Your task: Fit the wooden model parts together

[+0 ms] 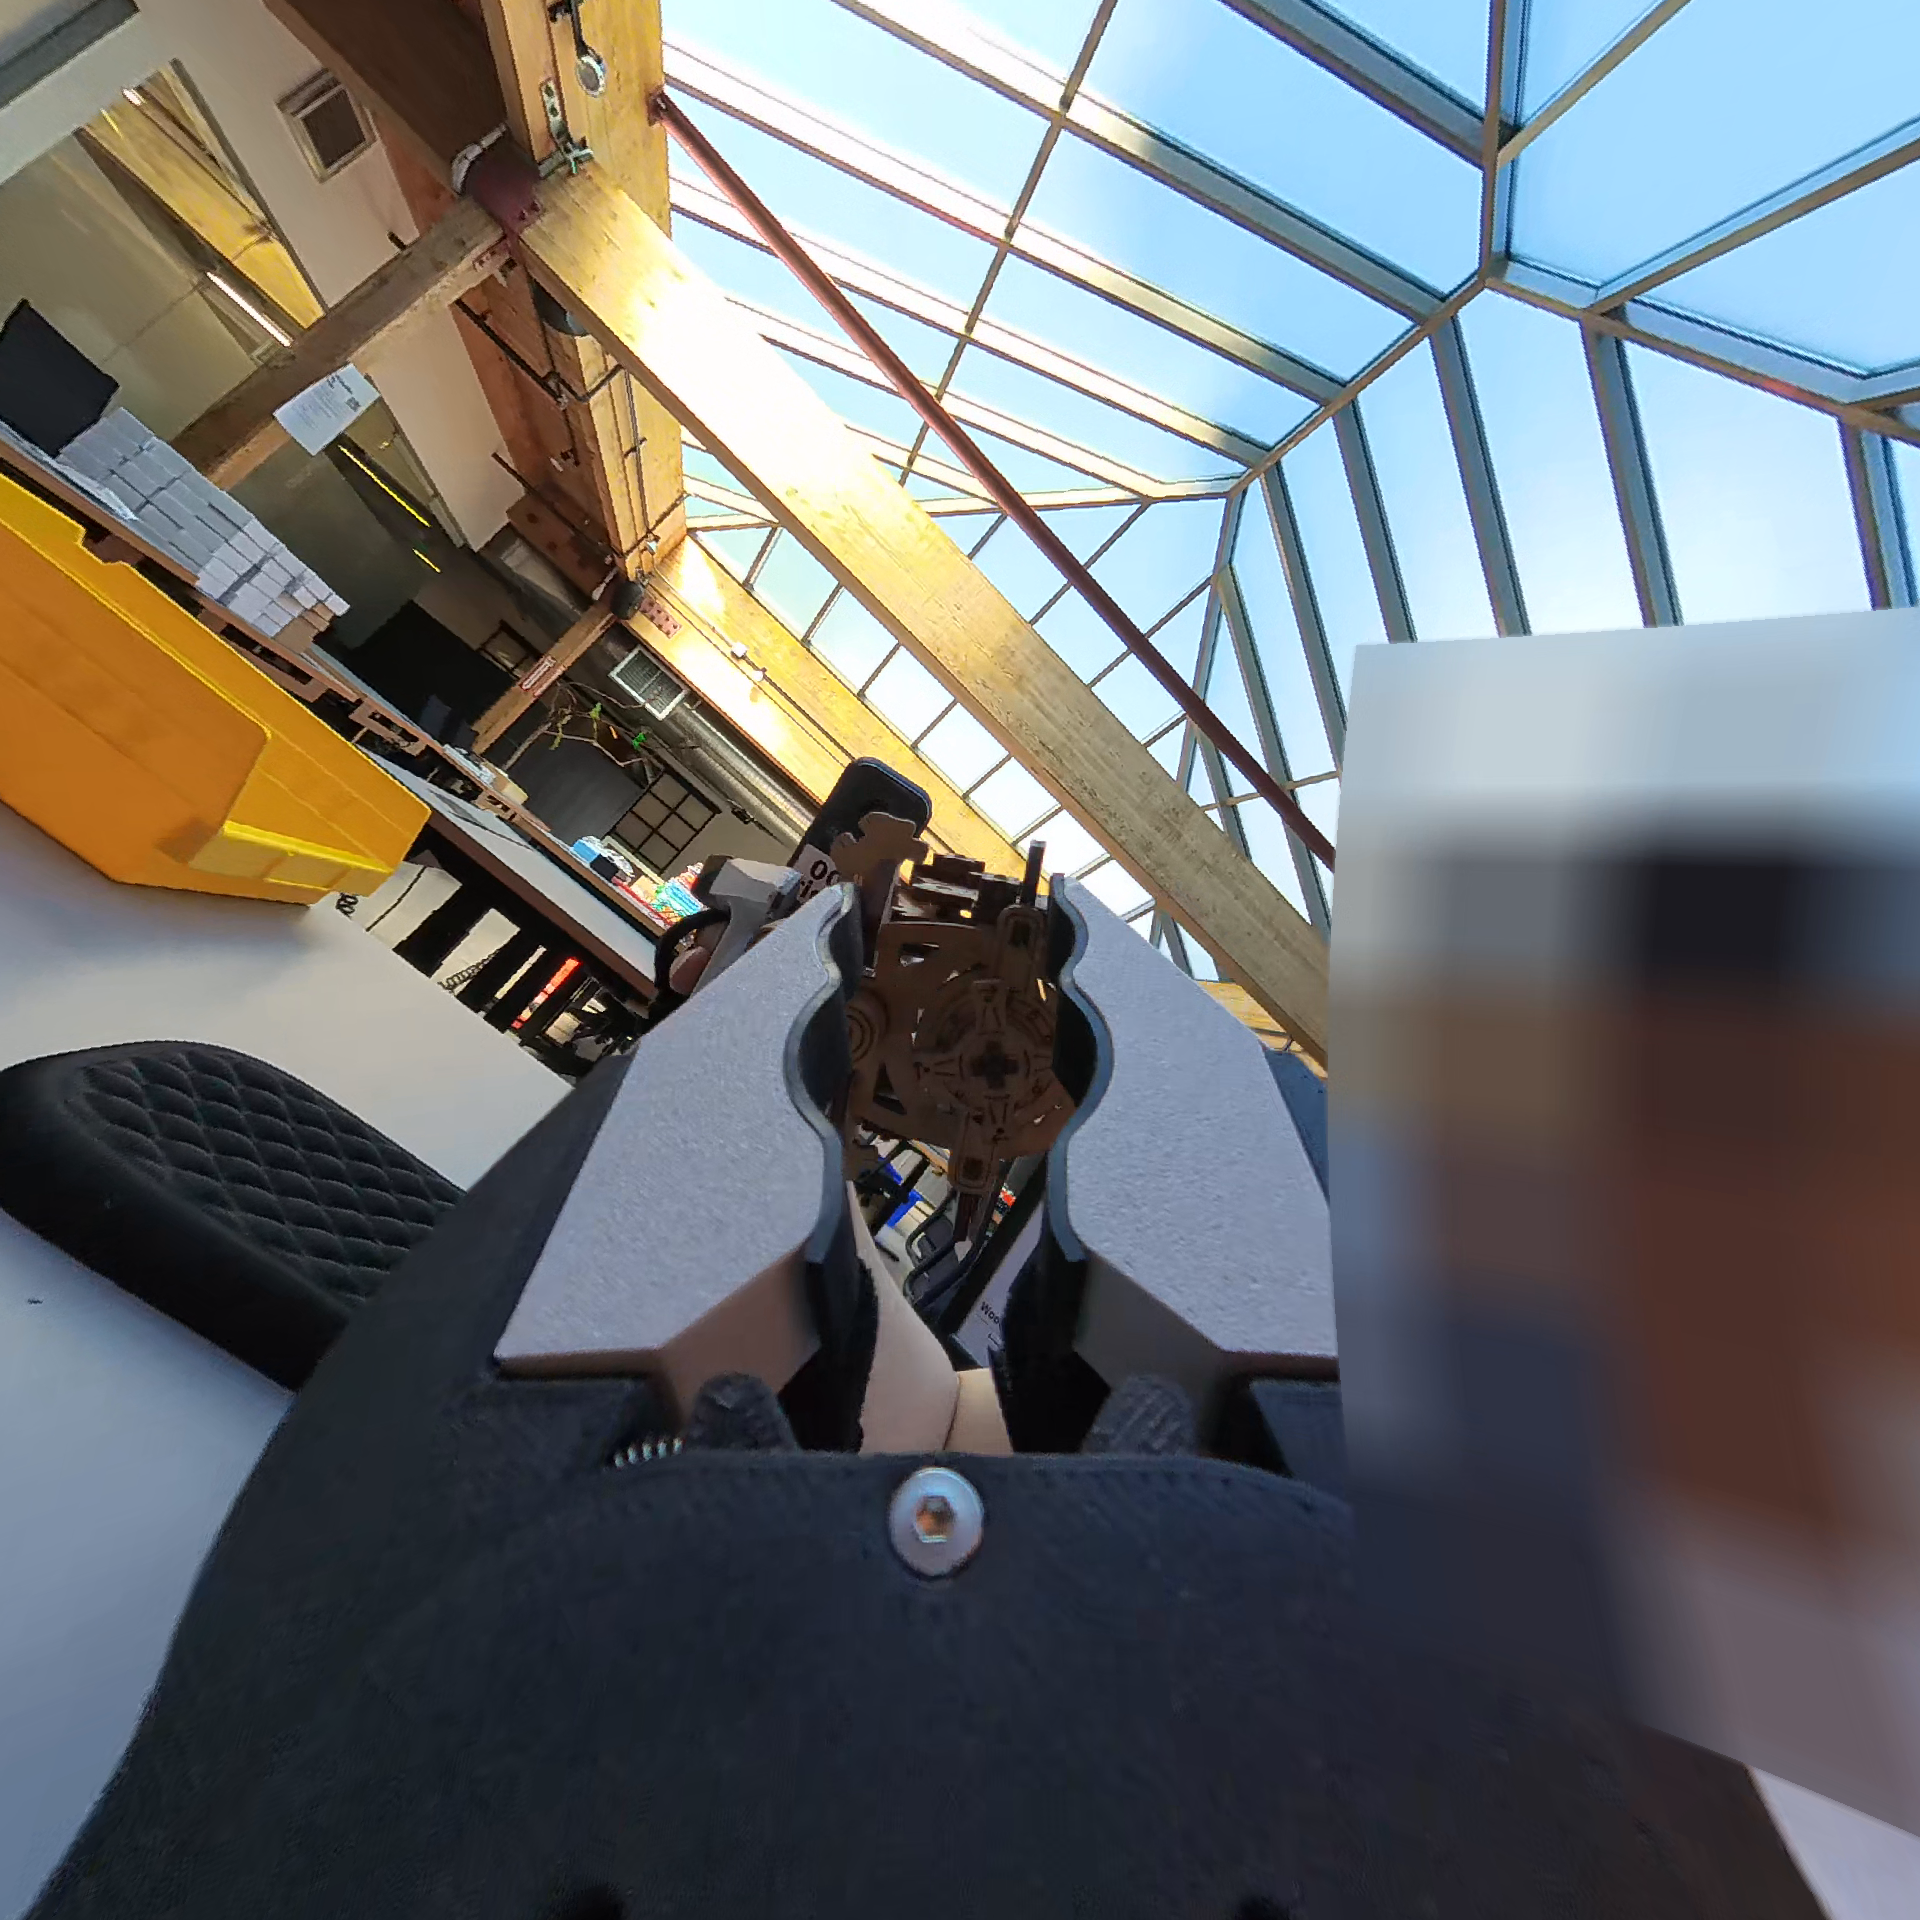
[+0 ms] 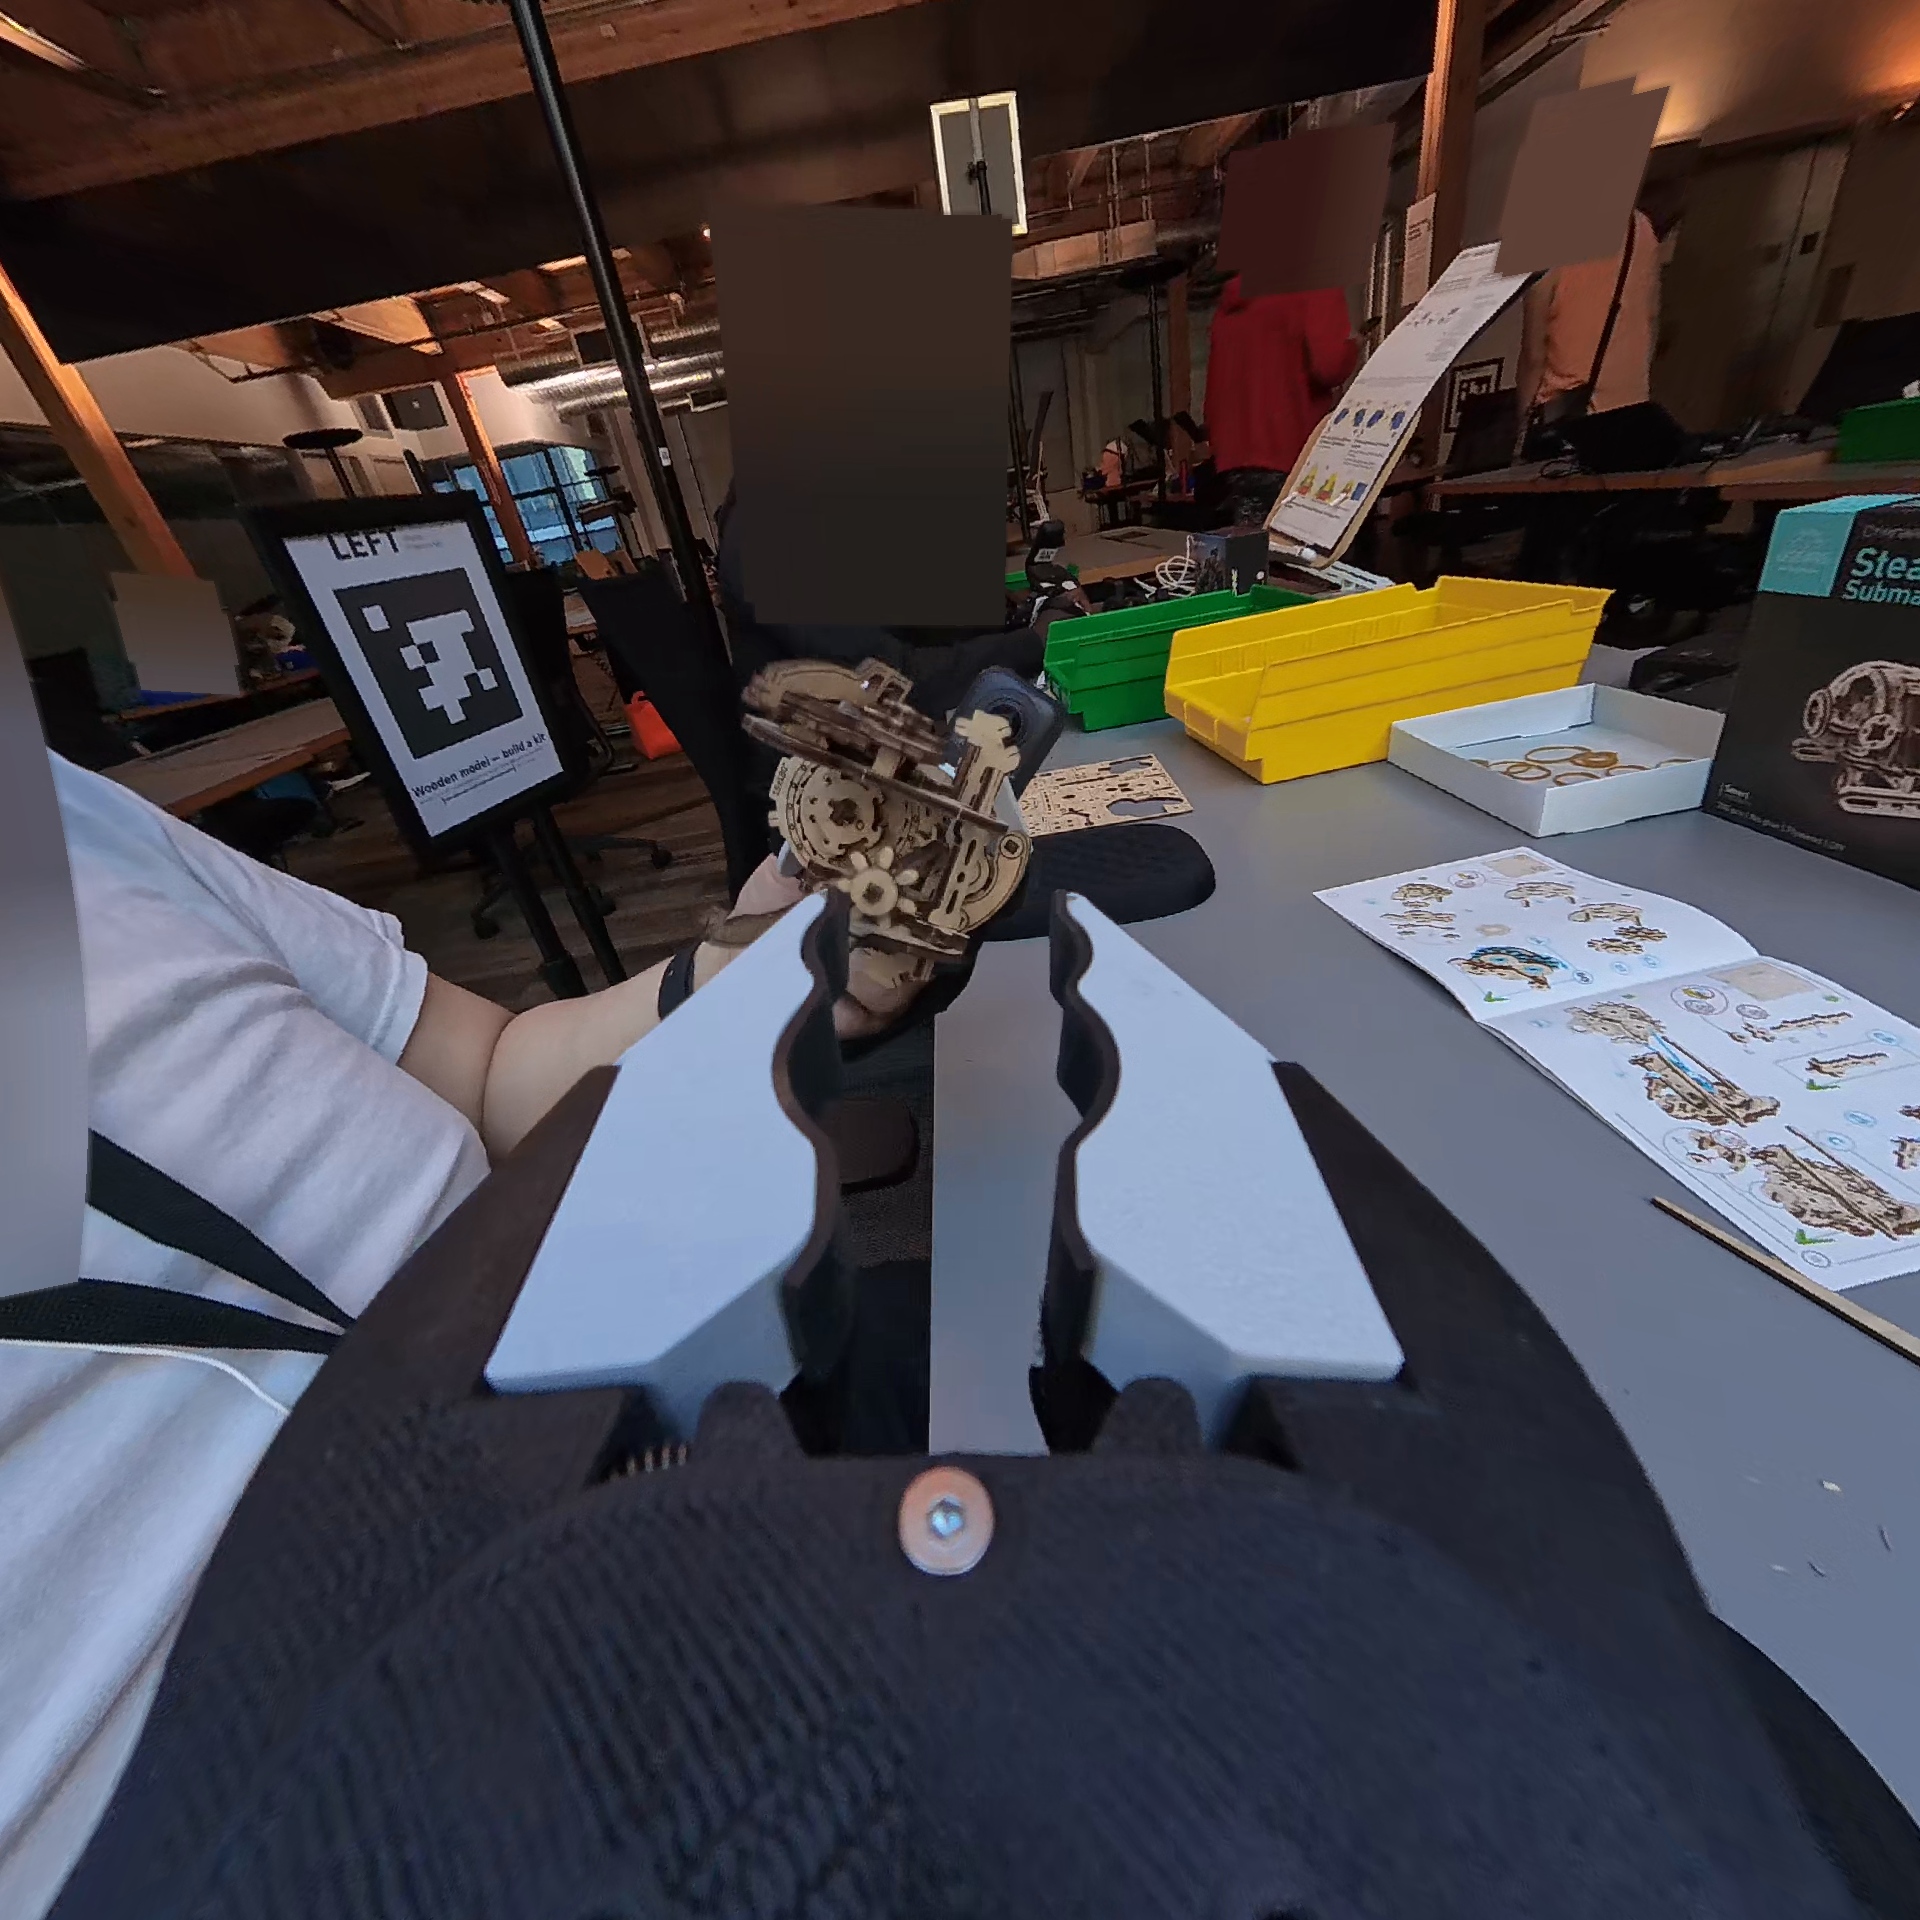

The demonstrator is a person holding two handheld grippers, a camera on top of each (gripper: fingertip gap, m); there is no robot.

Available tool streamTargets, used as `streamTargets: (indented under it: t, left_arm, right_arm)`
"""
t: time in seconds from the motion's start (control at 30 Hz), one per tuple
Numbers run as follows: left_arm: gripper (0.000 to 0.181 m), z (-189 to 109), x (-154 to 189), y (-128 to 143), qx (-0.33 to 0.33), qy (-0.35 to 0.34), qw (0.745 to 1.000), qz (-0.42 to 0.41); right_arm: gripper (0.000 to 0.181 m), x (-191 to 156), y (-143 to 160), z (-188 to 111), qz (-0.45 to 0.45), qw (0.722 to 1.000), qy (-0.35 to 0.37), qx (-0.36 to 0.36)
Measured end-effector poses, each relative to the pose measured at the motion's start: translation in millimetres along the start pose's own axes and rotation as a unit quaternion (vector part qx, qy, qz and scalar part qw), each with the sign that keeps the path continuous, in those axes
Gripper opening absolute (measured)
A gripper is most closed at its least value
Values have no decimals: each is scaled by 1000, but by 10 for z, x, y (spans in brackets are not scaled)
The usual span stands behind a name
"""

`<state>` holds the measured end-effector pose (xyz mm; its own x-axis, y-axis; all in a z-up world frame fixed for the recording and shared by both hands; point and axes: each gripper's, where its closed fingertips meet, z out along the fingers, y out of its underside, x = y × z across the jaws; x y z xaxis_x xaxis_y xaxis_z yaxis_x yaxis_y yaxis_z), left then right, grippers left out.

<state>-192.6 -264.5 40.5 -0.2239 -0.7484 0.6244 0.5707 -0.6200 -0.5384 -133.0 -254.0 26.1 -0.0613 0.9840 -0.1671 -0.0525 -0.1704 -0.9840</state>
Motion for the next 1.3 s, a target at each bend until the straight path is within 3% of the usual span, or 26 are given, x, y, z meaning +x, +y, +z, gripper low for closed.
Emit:
streamTargets:
  t: [0.23, 0.33, 0.43, 0.5, 0.63, 0.77, 0.9, 1.03, 1.3]
  left_arm:
    - [36, -12, 100, -7, 3, 30, 999, 30]
    - [35, -53, 95, -53, 13, 28, 996, 85]
    - [33, -123, -10, -103, 13, -20, 984, 175]
    - [33, -174, -56, -119, 5, -56, 962, 267]
    - [32, -208, -49, -122, -24, -100, 891, 442]
    - [32, -121, -28, -48, -81, -95, 824, 552]
    - [34, -15, 13, 42, -122, -73, 770, 621]
    - [33, 75, 65, 91, -127, -51, 750, 647]
    - [32, 153, 136, 278, -141, -28, 691, 708]
  right_arm:
    - [37, -12, -139, -70, 65, 996, -33, 45]
    - [38, -4, -106, -44, 79, 995, -36, 52]
    - [39, 25, 2, -7, 76, 996, -35, 45]
    - [40, 81, 78, -1, 56, 997, -29, 38]
    - [47, 168, 187, 50, 3, 999, -35, 0]
    - [65, 157, 158, 185, -96, 994, -46, -38]
    - [79, 73, 33, 278, -237, 969, -42, -51]
    - [84, -51, -35, 363, -306, 949, -50, -64]
    - [81, -144, -11, 406, -329, 940, -55, -74]
